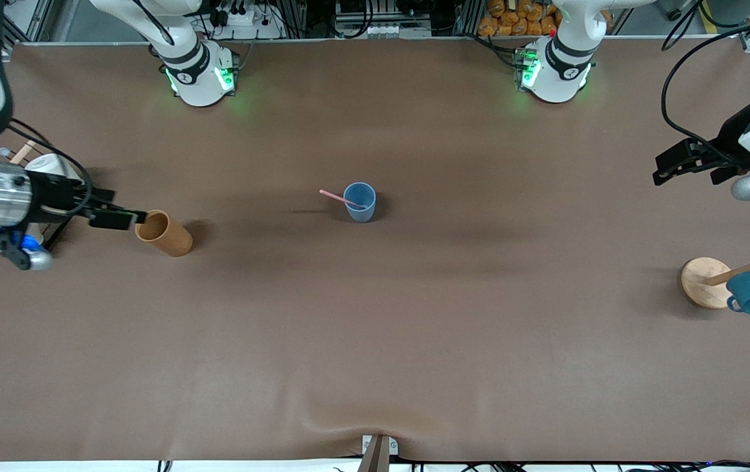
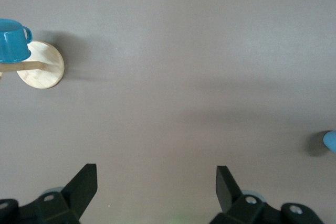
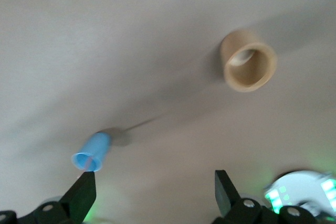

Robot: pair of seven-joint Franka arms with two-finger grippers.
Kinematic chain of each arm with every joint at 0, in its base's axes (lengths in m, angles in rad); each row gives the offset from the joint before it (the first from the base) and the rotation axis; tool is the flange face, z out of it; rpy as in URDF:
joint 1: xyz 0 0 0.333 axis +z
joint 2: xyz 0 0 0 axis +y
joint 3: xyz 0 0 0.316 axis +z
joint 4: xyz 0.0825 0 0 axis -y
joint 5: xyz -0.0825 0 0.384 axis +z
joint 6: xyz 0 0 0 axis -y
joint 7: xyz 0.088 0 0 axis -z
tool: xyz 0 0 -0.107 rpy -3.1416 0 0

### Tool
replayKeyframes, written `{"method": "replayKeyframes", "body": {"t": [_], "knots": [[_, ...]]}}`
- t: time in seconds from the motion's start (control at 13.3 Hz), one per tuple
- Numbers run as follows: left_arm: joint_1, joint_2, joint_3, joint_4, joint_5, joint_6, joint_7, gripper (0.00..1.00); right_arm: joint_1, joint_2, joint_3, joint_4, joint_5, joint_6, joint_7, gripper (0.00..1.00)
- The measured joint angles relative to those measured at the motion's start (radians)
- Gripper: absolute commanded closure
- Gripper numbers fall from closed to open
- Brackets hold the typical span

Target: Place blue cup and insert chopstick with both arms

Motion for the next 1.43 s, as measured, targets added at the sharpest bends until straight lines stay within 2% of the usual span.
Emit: {"method": "replayKeyframes", "body": {"t": [0.38,0.6,0.9,1.12,1.43], "knots": [[-0.005,-0.039,0.0,-0.027,-0.001,0.0,0.0,0.0,-0.013,-0.061,0.001,0.029,-0.163,-0.016,-0.252,0.0],[-0.005,-0.049,0.0,-0.032,-0.001,0.0,0.0,0.0,-0.013,-0.143,0.011,0.017,-0.184,-0.041,-0.27,0.0],[-0.005,-0.074,0.007,-0.041,-0.001,-0.002,0.0,0.0,-0.013,-0.245,0.017,-0.051,-0.212,-0.035,-0.272,0.0],[-0.006,-0.089,0.02,-0.048,-0.001,-0.009,0.0,0.0,-0.013,-0.259,0.018,-0.058,-0.242,0.018,-0.277,0.0],[-0.035,-0.093,0.072,-0.049,0.003,-0.011,0.0,0.0,-0.004,-0.259,0.028,-0.058,-0.268,0.028,-0.279,0.0]]}}
